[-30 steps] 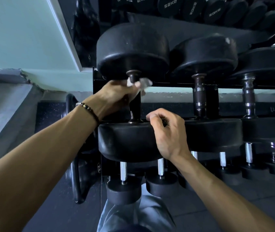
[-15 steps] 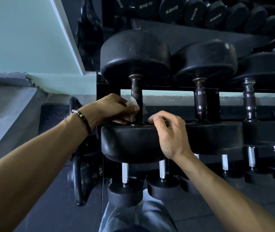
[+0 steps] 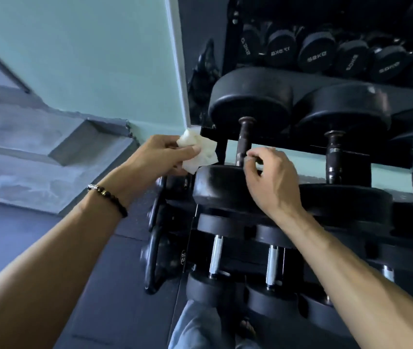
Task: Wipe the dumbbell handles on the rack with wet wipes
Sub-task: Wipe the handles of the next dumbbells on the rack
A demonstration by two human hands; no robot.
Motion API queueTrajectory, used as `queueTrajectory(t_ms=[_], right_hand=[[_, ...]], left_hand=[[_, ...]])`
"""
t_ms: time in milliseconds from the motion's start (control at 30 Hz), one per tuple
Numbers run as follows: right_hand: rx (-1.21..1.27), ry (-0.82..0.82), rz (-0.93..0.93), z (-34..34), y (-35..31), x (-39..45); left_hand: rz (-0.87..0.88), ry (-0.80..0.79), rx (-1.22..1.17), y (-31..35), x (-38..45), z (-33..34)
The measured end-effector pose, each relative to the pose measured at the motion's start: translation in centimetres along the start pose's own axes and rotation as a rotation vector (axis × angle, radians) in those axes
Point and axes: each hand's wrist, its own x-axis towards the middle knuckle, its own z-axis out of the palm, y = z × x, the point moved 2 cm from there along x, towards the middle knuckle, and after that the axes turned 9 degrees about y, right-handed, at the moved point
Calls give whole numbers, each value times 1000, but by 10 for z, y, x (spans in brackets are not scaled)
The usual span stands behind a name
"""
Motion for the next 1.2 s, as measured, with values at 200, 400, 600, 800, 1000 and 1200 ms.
queueTrajectory(t_ms=[200, 400, 600, 800, 1000, 1200], right_hand=[[291, -116, -318, -6, -81, -58], [416, -611, 77, 7, -69, -146], [487, -798, 186, 14, -42, -206], [438, -805, 306, 34, 0, -232], [529, -802, 581, 65, 52, -261], [458, -702, 636, 89, 96, -279]], left_hand=[[-95, 92, -255, -42, -115, -11], [-217, 155, -308, -123, -205, 7], [-297, 343, -294, -186, -242, 33], [-361, 361, -345, -250, -233, 51], [-407, 284, -414, -322, -214, 65], [-386, -61, -461, -366, -191, 85]])
